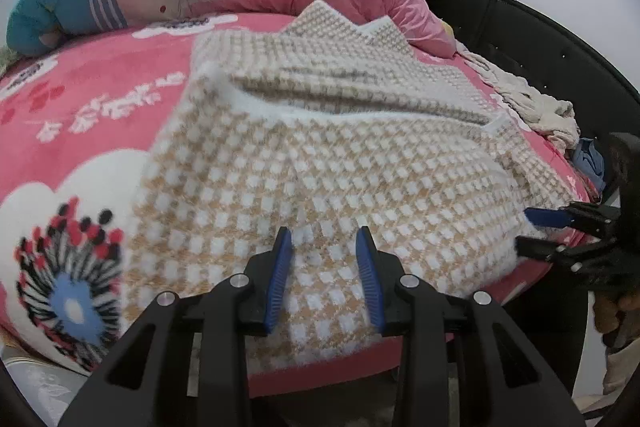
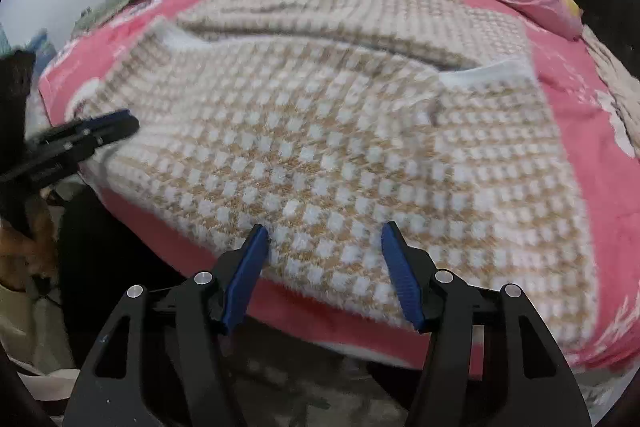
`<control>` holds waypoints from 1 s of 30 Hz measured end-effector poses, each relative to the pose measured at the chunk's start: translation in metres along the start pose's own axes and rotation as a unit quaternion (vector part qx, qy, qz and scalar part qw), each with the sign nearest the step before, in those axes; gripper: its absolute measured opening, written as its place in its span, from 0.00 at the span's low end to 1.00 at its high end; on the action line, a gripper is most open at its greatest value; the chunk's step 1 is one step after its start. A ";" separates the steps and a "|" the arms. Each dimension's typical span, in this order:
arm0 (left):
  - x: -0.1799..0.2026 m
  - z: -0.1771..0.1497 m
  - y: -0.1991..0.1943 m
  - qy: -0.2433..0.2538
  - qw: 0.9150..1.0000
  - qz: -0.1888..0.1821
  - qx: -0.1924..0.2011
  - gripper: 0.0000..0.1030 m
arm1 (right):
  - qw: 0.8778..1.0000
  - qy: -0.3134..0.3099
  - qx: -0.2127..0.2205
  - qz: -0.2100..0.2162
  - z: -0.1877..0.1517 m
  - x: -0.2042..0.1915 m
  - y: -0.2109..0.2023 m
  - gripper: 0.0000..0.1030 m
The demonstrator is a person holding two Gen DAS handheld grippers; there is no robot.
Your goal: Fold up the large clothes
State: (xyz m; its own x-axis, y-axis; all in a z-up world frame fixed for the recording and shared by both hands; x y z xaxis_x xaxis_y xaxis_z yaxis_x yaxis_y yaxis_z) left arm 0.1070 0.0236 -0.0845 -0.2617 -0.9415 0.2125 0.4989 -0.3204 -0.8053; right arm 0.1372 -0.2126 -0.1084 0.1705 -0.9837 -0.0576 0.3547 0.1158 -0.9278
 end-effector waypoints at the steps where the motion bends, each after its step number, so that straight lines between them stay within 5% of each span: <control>1: -0.002 0.002 -0.005 -0.001 1.000 0.003 0.007 0.32 | 1.000 0.008 0.007 -0.003 -0.002 0.007 -0.007 0.55; 6: -0.042 0.003 -0.011 -0.046 0.998 0.051 0.016 0.41 | 0.997 0.069 -0.006 -0.032 -0.014 0.053 -0.002 0.59; 8: -0.053 -0.002 -0.002 -0.075 0.997 0.021 0.017 0.41 | 0.996 0.085 -0.024 -0.016 -0.021 0.060 0.017 0.59; 15: -0.042 0.003 -0.018 -0.063 0.997 0.047 0.027 0.43 | 0.995 0.096 -0.007 0.000 -0.010 0.069 -0.012 0.64; 19: -0.033 0.011 -0.035 -0.048 0.997 0.040 0.052 0.56 | 0.997 0.070 0.017 0.032 0.004 0.046 -0.033 0.78; 26: 0.007 0.036 -0.018 -0.001 0.999 0.037 0.036 0.76 | 0.999 0.005 0.032 0.027 0.042 -0.004 -0.021 0.78; 30: 0.011 0.047 0.009 0.005 0.998 0.060 0.012 0.77 | 0.999 0.000 0.040 0.025 0.058 -0.011 -0.011 0.78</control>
State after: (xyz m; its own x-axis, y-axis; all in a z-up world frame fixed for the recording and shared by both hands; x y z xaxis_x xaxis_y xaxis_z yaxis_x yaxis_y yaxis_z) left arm 0.1471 0.0054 -0.0633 -0.2062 -0.9723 0.1099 0.5464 -0.2076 -0.8114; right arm 0.1845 -0.1955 -0.0759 0.1906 -0.9762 -0.1038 0.4178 0.1764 -0.8913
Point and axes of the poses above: each gripper's, at about its wrist camera, not at the fingertips, and y roughly the way its jaws point, x to its right, z to its top, the point moved 9 cm from there along y, roughly the way its jaws point, and after that the axes turned 9 degrees about -x, right-handed, at the moved point
